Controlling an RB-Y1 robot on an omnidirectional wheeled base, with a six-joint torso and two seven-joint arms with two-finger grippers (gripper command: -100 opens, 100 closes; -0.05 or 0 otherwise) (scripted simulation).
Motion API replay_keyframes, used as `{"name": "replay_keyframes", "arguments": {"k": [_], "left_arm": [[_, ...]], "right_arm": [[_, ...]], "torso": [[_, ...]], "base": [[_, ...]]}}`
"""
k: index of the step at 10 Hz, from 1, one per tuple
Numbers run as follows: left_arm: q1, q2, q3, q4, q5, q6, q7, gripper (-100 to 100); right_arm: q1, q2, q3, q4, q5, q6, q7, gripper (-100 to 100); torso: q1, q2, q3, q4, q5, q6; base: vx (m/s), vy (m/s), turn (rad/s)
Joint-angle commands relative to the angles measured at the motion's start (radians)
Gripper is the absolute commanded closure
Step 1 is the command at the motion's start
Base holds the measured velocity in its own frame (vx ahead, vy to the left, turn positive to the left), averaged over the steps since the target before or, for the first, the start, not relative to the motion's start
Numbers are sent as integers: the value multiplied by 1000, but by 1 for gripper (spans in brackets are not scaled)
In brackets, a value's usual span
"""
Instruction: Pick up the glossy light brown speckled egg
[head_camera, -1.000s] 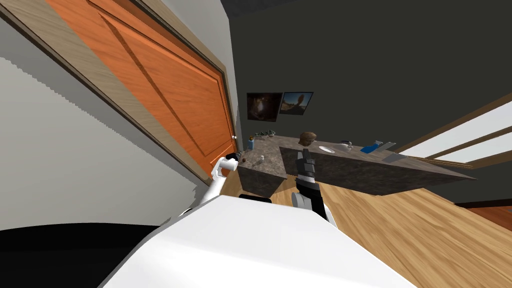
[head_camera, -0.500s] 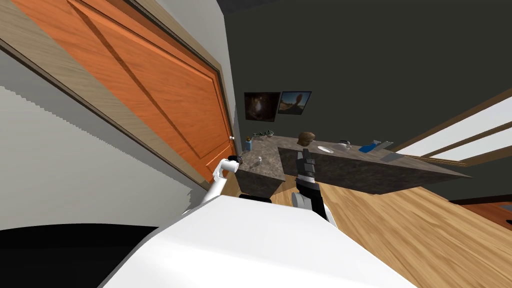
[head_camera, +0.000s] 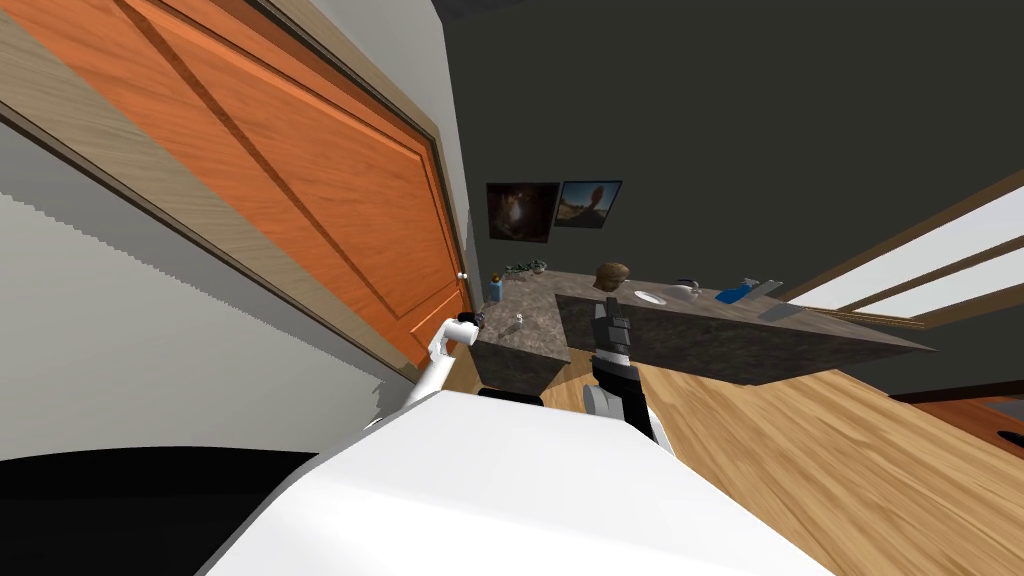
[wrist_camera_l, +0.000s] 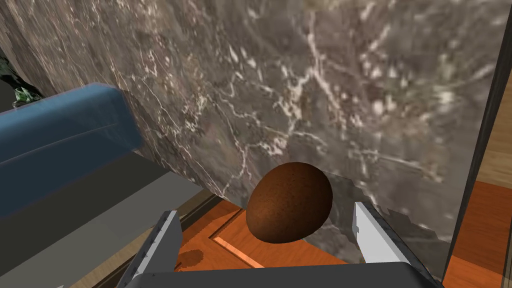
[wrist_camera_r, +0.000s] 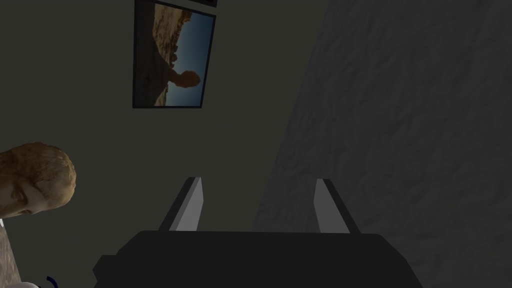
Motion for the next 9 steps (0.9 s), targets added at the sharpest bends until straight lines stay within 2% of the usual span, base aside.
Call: {"name": "replay_keyframes", "arguments": {"k": [1, 2, 6, 7, 8, 9], "left_arm": [[0, 0, 0, 0, 0, 0, 0, -100], [0, 0, 0, 2, 0, -4, 0, 100], [0, 0, 0, 2, 0, -3, 0, 100], [0, 0, 0, 2, 0, -4, 0, 0], [5, 2, -2, -33, 1, 26, 0, 100], [7, 3, -3, -49, 2, 40, 0, 100]], "right_arm": [[0, 0, 0, 0, 0, 0, 0, 0], [0, 0, 0, 0, 0, 0, 0, 0], [0, 0, 0, 0, 0, 0, 0, 0], [0, 0, 0, 0, 0, 0, 0, 0], [0, 0, 0, 0, 0, 0, 0, 0], [0, 0, 0, 0, 0, 0, 0, 0]], "torso": [[0, 0, 0, 0, 0, 0], [0, 0, 0, 0, 0, 0], [-1, 1, 0, 0, 0, 0], [-1, 1, 0, 0, 0, 0], [-1, 1, 0, 0, 0, 0], [-1, 1, 1, 1, 0, 0]], "base": [[3, 5, -12], [0, 0, 0], [0, 0, 0], [0, 0, 0], [-8, -11, 31], [-10, -14, 40]]}}
